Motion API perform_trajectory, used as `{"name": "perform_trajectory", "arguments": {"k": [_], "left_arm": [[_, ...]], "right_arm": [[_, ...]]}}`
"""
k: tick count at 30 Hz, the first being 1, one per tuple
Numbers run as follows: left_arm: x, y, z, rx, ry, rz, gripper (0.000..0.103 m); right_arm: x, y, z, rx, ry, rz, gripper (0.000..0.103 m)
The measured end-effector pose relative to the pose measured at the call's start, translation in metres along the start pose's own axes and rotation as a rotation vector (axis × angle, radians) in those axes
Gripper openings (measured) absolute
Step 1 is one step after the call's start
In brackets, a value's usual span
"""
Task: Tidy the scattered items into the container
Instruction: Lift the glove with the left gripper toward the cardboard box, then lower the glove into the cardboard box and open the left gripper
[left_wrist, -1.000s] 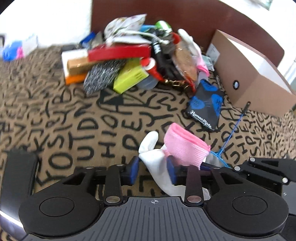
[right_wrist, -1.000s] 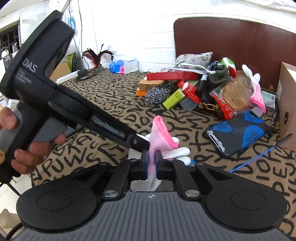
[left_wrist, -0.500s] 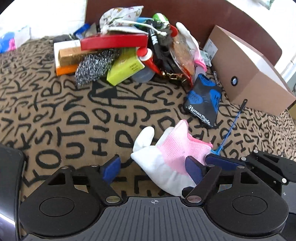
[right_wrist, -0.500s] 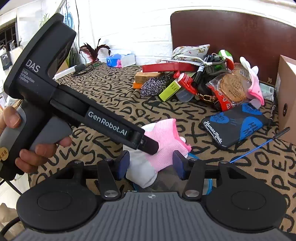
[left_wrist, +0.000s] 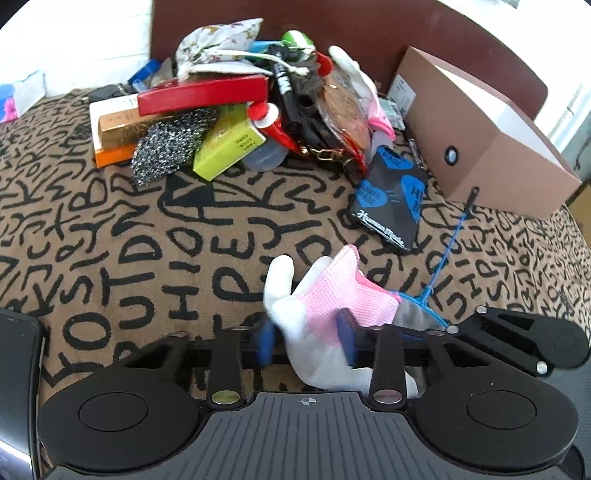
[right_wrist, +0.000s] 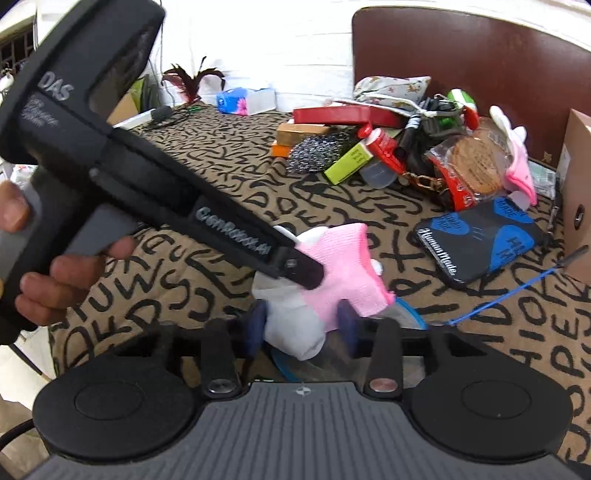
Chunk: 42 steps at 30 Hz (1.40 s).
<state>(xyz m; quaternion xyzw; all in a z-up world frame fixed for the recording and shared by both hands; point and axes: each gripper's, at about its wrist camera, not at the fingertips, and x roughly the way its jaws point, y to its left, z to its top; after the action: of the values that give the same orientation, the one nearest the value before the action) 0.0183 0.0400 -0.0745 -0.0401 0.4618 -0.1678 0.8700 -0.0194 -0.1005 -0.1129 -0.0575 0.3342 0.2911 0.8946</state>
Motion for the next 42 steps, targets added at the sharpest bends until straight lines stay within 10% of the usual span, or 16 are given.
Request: {"name": "perform_trajectory", "arguments": {"k": [9,23,42], "left_arm": [[-0.014,-0.016,0.007,0.049,-0.036,-0.001,0.017],[-0.043,-0.078,0.06,0.2,-0.175,-0.044,0.02],[-0.014,-0.208,0.17,0.37,-0.3,-0.203,0.026]], "right_arm": [[-0.016,-0.008,0.005,0.039,-0.044,0.003,0.014],[-0.067,-0.05,0.034,0.07,-0.213,-0.071,0.013],[-0.137,-0.154,0.076,0.035,-0.353,-0.384,0.013]]}}
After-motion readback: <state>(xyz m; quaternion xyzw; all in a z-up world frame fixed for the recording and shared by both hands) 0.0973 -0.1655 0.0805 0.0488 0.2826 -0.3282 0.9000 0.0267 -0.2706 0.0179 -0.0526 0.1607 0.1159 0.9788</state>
